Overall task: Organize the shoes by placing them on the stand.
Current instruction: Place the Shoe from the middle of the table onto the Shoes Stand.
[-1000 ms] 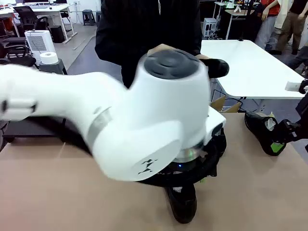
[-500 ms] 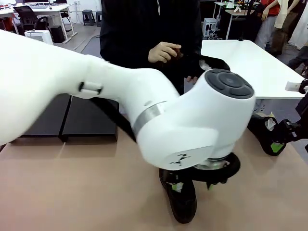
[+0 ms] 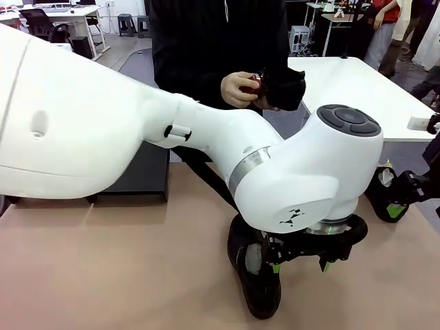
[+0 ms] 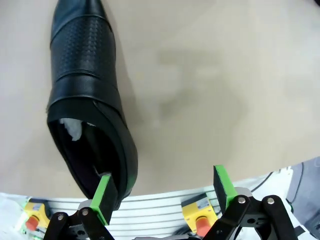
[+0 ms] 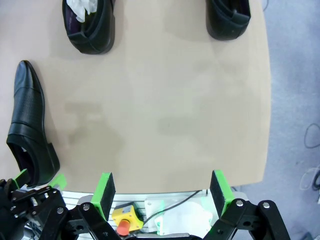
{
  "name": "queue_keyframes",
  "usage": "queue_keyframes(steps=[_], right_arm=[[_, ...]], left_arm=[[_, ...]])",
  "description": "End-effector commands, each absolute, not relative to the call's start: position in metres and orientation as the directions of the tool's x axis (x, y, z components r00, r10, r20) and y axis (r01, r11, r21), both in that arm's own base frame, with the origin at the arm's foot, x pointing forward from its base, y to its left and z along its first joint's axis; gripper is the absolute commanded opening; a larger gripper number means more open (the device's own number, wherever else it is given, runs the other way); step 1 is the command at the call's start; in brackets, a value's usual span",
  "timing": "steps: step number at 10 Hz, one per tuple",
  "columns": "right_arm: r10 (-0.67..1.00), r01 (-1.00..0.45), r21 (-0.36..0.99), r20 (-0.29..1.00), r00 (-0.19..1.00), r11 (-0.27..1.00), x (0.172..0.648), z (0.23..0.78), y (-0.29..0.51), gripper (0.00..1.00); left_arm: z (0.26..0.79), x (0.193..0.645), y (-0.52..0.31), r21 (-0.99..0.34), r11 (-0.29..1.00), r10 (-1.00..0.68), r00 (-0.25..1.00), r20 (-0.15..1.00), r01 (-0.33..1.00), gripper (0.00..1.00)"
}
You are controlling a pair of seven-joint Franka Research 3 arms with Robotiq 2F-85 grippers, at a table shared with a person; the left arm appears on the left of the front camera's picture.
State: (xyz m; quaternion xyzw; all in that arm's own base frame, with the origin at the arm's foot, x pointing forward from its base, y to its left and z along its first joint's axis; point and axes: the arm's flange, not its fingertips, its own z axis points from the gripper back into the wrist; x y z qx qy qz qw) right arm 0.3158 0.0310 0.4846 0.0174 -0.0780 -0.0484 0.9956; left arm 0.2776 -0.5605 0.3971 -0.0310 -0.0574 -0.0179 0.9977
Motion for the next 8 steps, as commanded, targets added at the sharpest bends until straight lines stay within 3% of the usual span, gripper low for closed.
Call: queue_keyframes(steps=[1, 8], right_arm=[[-0.098, 0.091, 0.048, 0.151, 0.984, 0.995, 0.316, 0.484, 0.031, 1.0], [-0.098, 0.091, 0.048, 0.151, 0.984, 0.995, 0.316, 0.484, 0.031, 1.0]], left_arm=[[0.395, 0.276, -0.567, -0.045, 0.999, 0.001, 0.993, 0.121, 0.005, 1.0], [0.364, 0.288, -0.55, -0.032, 0.998, 0.057, 0.987, 0.152, -0.052, 1.0]])
